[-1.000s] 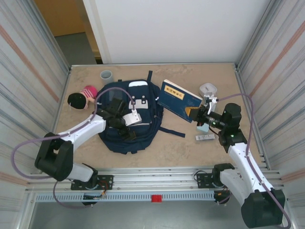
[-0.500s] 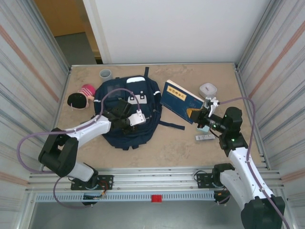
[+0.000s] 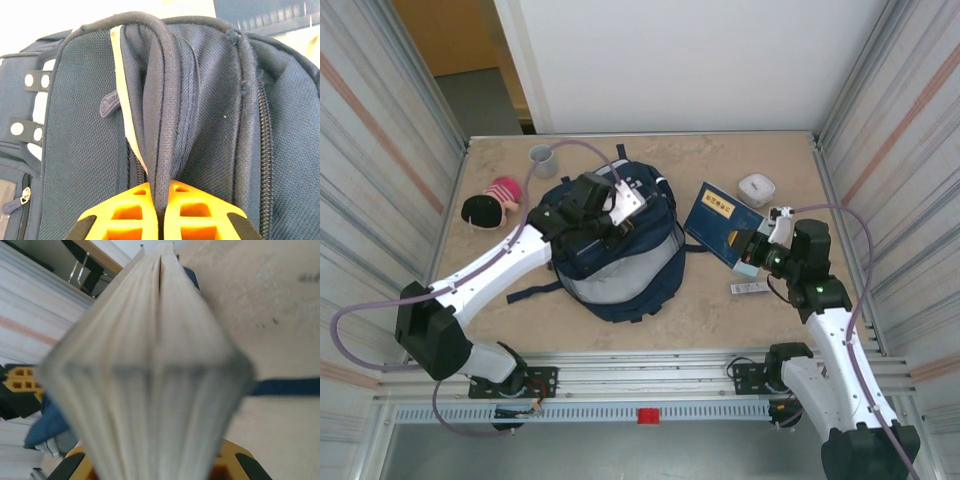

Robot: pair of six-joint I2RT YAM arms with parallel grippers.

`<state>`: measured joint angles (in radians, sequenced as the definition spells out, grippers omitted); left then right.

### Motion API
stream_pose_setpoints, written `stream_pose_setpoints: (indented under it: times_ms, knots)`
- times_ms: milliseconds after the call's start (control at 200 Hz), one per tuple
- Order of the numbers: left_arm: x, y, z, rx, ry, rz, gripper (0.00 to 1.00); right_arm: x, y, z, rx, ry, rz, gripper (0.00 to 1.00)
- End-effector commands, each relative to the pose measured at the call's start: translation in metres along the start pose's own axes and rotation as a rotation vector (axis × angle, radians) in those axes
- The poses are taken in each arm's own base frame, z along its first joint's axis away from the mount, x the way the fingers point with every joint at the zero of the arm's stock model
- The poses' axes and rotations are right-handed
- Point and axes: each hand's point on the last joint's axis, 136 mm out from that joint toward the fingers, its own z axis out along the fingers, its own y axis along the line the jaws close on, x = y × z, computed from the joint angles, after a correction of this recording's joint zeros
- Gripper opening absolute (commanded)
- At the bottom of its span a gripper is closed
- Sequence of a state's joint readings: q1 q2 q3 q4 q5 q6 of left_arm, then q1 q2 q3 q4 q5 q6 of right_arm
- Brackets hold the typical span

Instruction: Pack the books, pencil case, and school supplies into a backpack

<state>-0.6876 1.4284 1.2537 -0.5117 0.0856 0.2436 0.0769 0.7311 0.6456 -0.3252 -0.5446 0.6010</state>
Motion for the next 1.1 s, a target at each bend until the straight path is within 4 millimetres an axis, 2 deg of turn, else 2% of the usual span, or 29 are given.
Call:
stream_pose_setpoints:
  times_ms: [0, 110, 220, 386, 541, 651, 797, 972, 1097]
  knots:
    - [-0.047, 0.002, -0.021, 0.035, -0.121, -0.125, 0.0, 0.009, 0.012, -0.014, 0.019, 0.089, 0.161, 0.0]
    - [-0.061, 0.012, -0.028, 0.057, -0.169, -0.222, 0.0, 0.026, 0.028, -0.017, -0.063, 0.194, 0.302, 0.0]
    - [-0.071, 0.02, -0.034, 0.063, -0.211, -0.279, 0.0, 0.03, 0.051, -0.018, -0.193, 0.216, 0.402, 0.0]
    - [-0.071, 0.032, -0.032, 0.083, -0.225, -0.363, 0.0, 0.048, 0.068, -0.009, -0.206, 0.246, 0.446, 0.0]
    - [-0.075, 0.037, -0.029, 0.125, -0.243, -0.403, 0.0, 0.067, 0.075, 0.026, -0.215, 0.223, 0.519, 0.0]
    - [-0.08, 0.04, -0.03, 0.139, -0.26, -0.409, 0.0, 0.072, 0.08, 0.051, -0.254, 0.159, 0.548, 0.0]
    - [-0.084, 0.041, -0.03, 0.165, -0.27, -0.412, 0.0, 0.069, 0.089, 0.076, -0.266, 0.094, 0.53, 0.0]
    - [-0.087, 0.042, -0.033, 0.19, -0.281, -0.415, 0.0, 0.063, 0.11, 0.107, -0.349, 0.04, 0.527, 0.0]
    - [-0.088, 0.044, -0.037, 0.207, -0.295, -0.422, 0.0, 0.062, 0.111, 0.134, -0.323, -0.016, 0.549, 0.0]
